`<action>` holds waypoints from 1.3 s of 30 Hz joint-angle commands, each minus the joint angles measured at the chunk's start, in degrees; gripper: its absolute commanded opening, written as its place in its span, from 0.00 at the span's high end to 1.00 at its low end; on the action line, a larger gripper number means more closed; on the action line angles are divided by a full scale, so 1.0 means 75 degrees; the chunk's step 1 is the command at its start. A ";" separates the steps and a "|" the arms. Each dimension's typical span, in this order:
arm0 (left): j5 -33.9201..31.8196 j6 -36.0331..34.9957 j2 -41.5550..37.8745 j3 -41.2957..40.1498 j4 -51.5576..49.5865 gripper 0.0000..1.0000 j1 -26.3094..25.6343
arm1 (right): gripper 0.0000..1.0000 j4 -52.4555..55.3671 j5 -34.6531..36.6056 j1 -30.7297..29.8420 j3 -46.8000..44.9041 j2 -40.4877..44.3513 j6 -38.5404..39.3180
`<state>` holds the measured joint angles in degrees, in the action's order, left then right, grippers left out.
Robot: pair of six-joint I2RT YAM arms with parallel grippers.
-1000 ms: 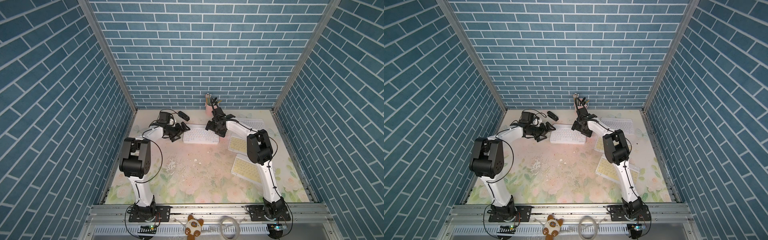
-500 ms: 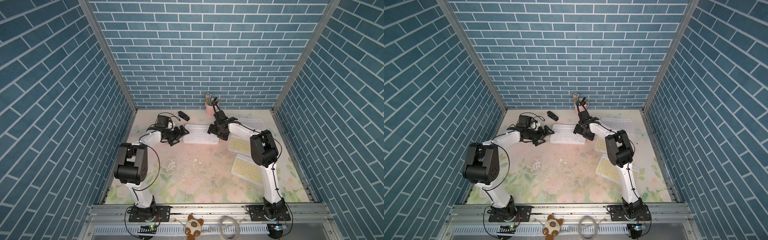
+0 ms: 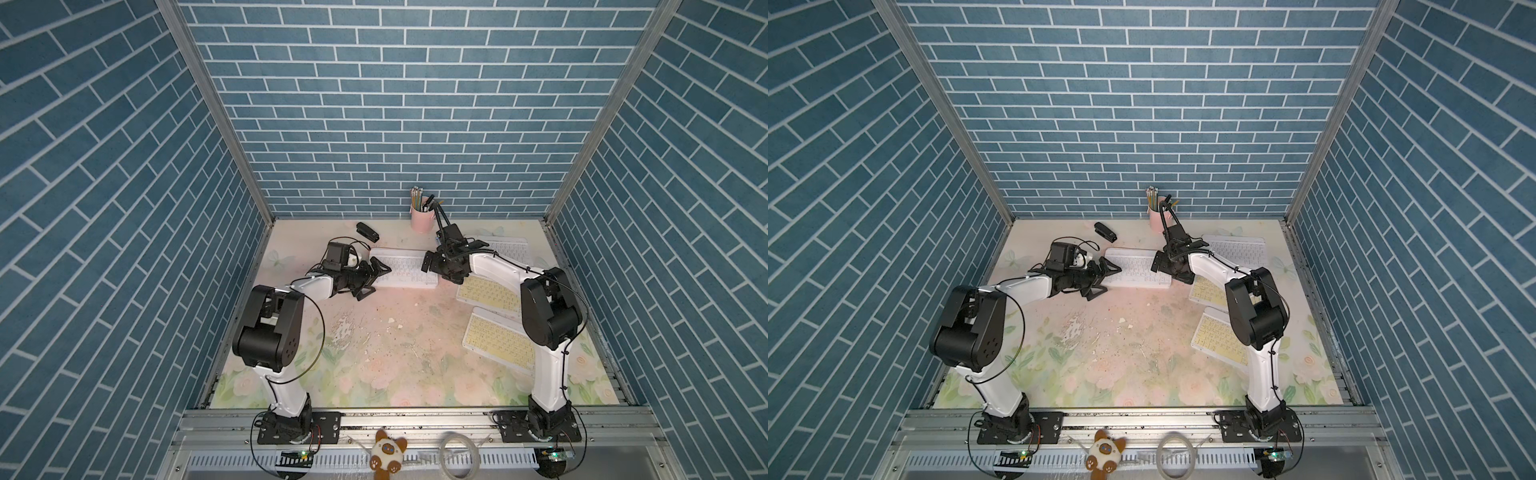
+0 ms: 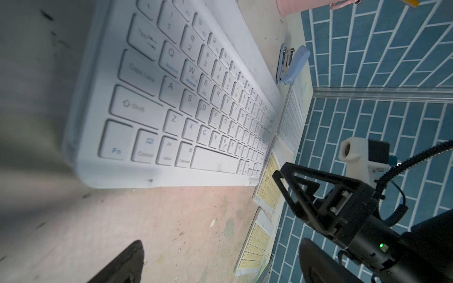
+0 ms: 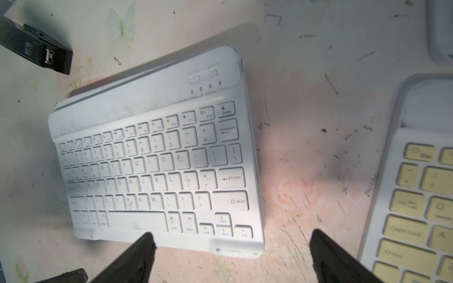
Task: Stack the numeric keypads
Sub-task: Adjust the numeric keypads at the center of the board.
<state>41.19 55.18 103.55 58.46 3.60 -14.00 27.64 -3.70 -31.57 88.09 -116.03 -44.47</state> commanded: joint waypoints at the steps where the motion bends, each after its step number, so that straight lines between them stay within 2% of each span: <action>1: -0.0108 0.0752 0.0360 0.0030 0.0874 0.00 -0.0176 | 0.01 -0.0046 -0.0010 0.0058 -0.0220 0.0424 0.0245; 11: -0.0521 0.1010 0.0831 0.0453 0.1173 0.01 -0.0492 | 0.01 -0.0233 -0.0083 0.0400 -0.0811 0.0868 0.0286; 14: -0.0557 0.1288 0.1007 0.0544 0.1283 0.00 -0.0513 | 0.01 -0.0272 -0.0127 0.0458 -0.0890 0.0914 0.0281; 22: -0.0582 0.1298 0.1147 0.0655 0.1290 0.00 -0.0516 | 0.01 -0.0344 -0.0127 0.0542 -0.1047 0.1021 0.0292; 28: -0.0652 0.1177 0.0863 0.0523 0.1127 0.00 -0.0609 | 0.01 -0.0438 -0.0127 0.0542 -0.1037 0.0937 0.0316; 33: -0.0509 0.1221 0.0527 0.0140 0.1234 0.00 -0.0628 | 0.01 -0.0619 -0.0492 0.0495 -0.0773 0.0623 0.0185; 39: -0.0174 0.0995 -0.0201 -0.0315 0.0934 0.01 -0.0253 | 0.01 -0.0534 -0.0449 0.0422 0.0025 -0.0060 0.0035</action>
<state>38.30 64.42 104.97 57.34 11.99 -17.50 23.44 -6.70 -27.94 85.38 -113.95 -43.48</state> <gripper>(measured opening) 0.995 0.988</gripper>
